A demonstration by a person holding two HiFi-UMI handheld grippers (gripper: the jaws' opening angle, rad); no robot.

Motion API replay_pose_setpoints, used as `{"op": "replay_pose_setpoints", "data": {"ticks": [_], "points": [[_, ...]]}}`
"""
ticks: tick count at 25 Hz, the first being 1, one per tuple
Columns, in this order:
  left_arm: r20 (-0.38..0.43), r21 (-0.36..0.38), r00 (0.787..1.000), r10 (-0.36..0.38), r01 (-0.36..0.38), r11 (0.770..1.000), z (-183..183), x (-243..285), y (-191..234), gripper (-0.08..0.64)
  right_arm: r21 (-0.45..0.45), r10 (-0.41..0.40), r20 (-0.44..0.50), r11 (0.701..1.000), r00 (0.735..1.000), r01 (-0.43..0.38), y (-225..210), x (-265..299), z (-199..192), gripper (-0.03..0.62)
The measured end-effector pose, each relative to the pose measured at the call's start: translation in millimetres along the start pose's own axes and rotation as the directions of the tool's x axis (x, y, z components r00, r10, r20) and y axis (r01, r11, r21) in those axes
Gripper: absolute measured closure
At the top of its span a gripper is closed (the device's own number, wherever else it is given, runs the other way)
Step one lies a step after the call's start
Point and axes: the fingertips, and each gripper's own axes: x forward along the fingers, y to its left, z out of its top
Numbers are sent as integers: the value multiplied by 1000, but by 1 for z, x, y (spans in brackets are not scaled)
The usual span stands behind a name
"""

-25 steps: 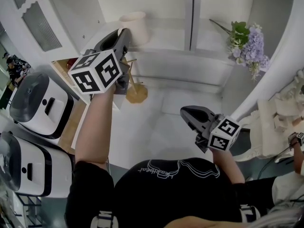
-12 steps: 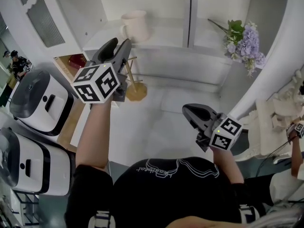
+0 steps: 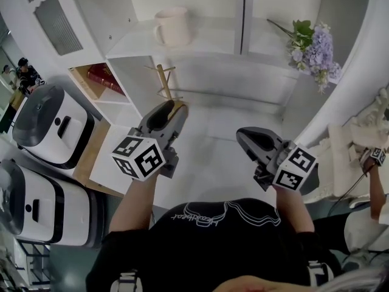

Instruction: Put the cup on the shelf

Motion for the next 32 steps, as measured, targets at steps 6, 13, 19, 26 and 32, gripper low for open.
{"op": "replay_pose_setpoints", "data": {"ticks": [6, 13, 19, 26, 32], "points": [[-119, -60, 976, -181, 175, 983, -59, -7, -58, 461, 24, 19, -2, 1000, 1000, -19, 1, 5, -4, 586], [-149, -55, 948, -282, 277, 959, -68, -9, -87, 555, 29, 37, 9, 999, 999, -37, 5, 8, -4, 586], [-137, -41, 949, -282, 279, 959, -69, -10, -87, 555, 26, 44, -3, 999, 999, -44, 7, 9, -9, 586], [-122, -45, 958, -261, 258, 965, -70, -10, -79, 555, 30, 36, -16, 999, 999, -35, 5, 10, -13, 587], [-118, -47, 963, -244, 240, 970, -72, -10, -74, 555, 32, 26, -20, 999, 999, -25, 3, 8, -17, 586]]}}
